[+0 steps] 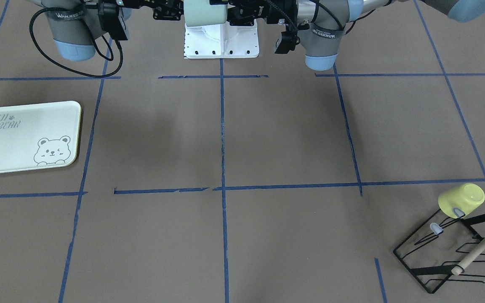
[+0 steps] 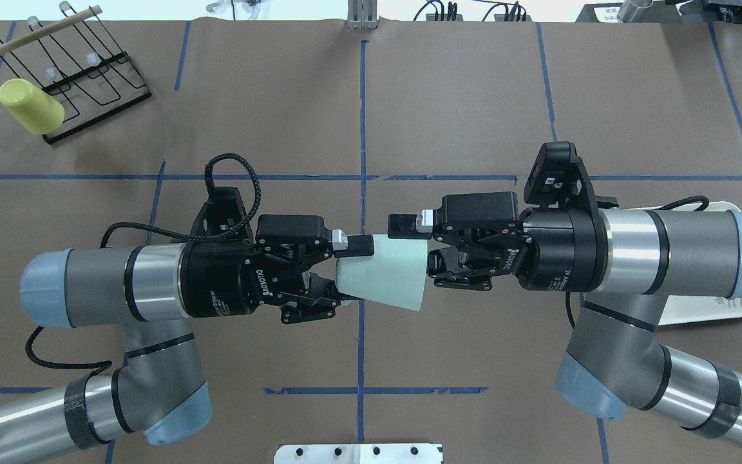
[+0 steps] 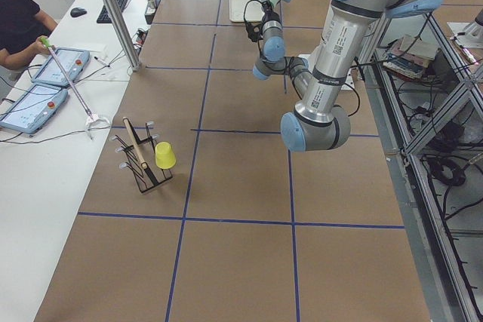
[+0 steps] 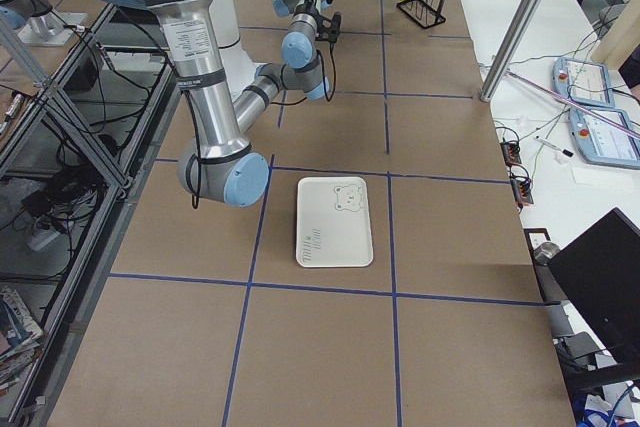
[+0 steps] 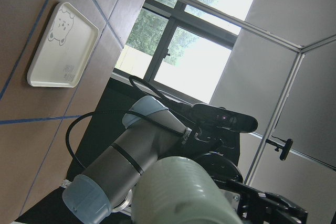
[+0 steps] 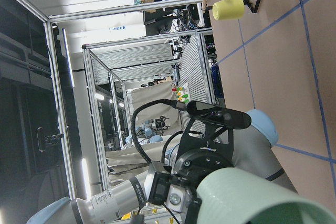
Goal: Left arm grabs green cup and hands to right arm on tray
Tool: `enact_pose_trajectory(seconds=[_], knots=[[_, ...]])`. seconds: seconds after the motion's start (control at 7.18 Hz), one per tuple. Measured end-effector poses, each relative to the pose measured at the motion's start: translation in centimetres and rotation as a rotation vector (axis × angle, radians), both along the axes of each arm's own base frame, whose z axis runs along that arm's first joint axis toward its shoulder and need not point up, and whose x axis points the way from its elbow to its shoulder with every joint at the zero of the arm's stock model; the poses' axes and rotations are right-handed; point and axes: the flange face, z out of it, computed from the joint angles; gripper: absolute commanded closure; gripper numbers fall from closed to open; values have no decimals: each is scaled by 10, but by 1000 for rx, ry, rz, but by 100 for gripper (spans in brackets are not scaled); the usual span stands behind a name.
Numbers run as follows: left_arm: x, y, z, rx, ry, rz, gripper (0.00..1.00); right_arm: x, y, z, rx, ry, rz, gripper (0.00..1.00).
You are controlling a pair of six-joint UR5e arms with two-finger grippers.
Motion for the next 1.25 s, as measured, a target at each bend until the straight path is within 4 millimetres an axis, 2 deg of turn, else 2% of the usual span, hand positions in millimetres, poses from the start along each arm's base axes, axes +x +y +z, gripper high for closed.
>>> enact_pose_trajectory(seconds=[0.14,0.28,0.42,0.97,1.25], knots=[[0,0,0,0,1,-1,75,0,0,1,0,1,-1,100],[-1,0,-1,0,3,-2,47,0,0,1,0,3,-2,100],[-2,0,-1,0,4,-2,0,0,1,2,-2,3,-3,100],[-6,-1,0,-2,0,-11,0,2,0,4,-3,4,-2,100],[-9,-5,7,-7,-13,-25,0,11,-1,9,-23,1,13,100]])
